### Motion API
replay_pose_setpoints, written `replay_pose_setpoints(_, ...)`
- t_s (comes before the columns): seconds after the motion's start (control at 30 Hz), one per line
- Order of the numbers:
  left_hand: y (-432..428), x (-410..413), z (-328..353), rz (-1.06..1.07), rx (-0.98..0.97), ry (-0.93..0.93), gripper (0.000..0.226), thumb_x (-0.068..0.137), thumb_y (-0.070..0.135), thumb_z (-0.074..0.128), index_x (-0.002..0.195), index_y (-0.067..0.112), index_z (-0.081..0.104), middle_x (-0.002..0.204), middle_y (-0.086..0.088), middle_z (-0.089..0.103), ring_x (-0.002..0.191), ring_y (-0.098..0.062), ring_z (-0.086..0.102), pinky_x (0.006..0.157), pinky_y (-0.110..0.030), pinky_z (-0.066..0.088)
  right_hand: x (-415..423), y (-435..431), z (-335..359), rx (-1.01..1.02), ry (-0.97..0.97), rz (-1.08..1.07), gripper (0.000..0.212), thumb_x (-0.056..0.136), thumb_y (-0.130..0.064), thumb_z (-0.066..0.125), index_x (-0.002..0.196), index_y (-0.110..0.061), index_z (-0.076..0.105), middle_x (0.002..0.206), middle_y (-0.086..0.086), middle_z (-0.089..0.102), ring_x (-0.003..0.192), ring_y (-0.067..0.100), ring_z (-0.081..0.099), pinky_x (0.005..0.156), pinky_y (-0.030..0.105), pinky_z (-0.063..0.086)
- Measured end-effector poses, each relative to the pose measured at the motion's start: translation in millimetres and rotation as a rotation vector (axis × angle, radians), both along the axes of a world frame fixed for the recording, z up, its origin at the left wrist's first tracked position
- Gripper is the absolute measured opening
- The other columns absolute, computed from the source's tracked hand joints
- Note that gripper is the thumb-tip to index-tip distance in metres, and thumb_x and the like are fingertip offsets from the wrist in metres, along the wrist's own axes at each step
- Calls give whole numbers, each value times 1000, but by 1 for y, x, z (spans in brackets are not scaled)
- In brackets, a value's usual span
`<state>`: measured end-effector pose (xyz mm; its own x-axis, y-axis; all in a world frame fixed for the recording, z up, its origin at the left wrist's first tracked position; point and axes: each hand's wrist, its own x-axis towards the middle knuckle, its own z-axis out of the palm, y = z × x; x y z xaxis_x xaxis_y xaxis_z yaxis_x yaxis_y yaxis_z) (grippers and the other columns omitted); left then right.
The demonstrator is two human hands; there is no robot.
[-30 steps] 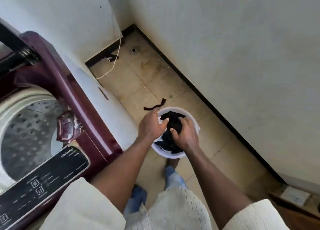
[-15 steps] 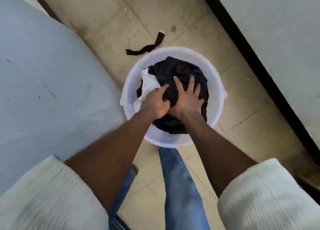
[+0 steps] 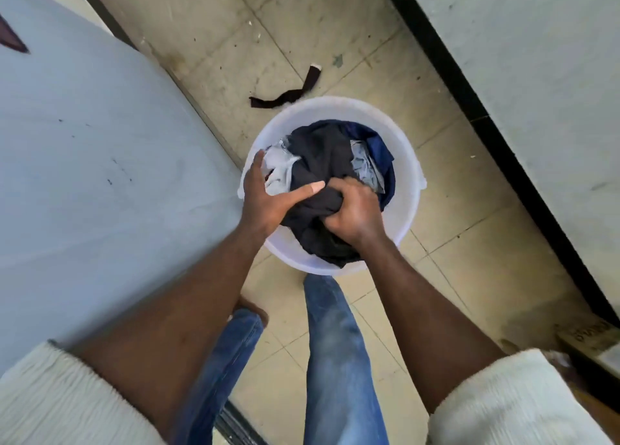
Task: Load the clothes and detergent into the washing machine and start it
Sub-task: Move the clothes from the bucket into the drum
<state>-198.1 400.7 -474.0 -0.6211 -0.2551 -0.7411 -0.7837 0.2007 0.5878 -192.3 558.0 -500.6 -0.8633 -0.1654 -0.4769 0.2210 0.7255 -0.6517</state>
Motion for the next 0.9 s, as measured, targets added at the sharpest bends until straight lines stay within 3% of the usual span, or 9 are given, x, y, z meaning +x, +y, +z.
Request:
replay_pose_setpoints(0.13,5,0,73,119,406,-74,83,55,43,85,125,7,61,123,-14,67,106,-25,66,94,-37,52,16,-3,103,-245,90,8,14,61,-15,69,75,-16,64,69,2,54,65,25,56,56,34,43)
replay_pose_setpoints(0.27,12,6,143,131,411,-157,50,41,36,81,84,11,75,85,-7,74,80,-24,66,78,-32,49,28,2,184,-310,137,-87,20,63,-9,73,80,-16,63,74,0,55,68,22,57,61,42,49)
replay_pose_setpoints(0.37,16,2,208,186,412,-116,10,41,23,69,47,16,64,53,1,62,56,-15,57,64,-30,43,33,2,244,-358,154,-310,57,60,-20,83,109,-26,54,102,-16,58,95,11,61,84,37,52)
replay_pose_setpoints(0.43,19,-2,250,212,475,-46,16,51,17,60,35,18,56,44,4,56,45,-10,52,57,-28,38,34,0,281,-303,209,-449,89,54,-34,86,131,-33,41,122,-24,47,113,10,55,94,35,49)
replay_pose_setpoints(0.5,17,-6,295,184,526,46,21,54,16,56,33,18,53,42,4,52,42,-11,48,51,-25,37,34,-2,319,-244,281,-479,109,52,-46,84,144,-40,26,133,-19,41,121,12,51,98,37,48)
replay_pose_setpoints(0.57,11,-9,338,107,567,151,24,56,14,55,33,17,51,40,6,49,38,-8,44,44,-19,35,31,-7,354,-365,249,-447,114,52,-46,85,146,-44,20,137,-9,48,122,12,53,99,41,48)
replay_pose_setpoints(0.7,-33,1,428,2,568,393,23,62,8,56,42,19,57,46,9,54,44,-6,49,48,-18,39,20,-41,431,-531,239,-288,61,50,-39,83,107,-31,62,97,-4,72,89,11,68,78,42,57)
replay_pose_setpoints(0.83,-114,22,499,40,499,617,19,72,17,72,90,22,74,89,5,76,84,-12,71,72,-22,54,8,-109,507,-708,369,-147,44,56,-24,85,97,-21,68,88,-1,75,81,14,71,70,33,58)
replay_pose_setpoints(0.9,-153,30,521,13,524,572,31,73,36,75,102,27,75,107,4,75,101,-13,69,85,-26,53,0,-144,538,-761,453,-75,41,59,-23,85,96,-20,68,86,-2,75,80,15,71,68,32,56)
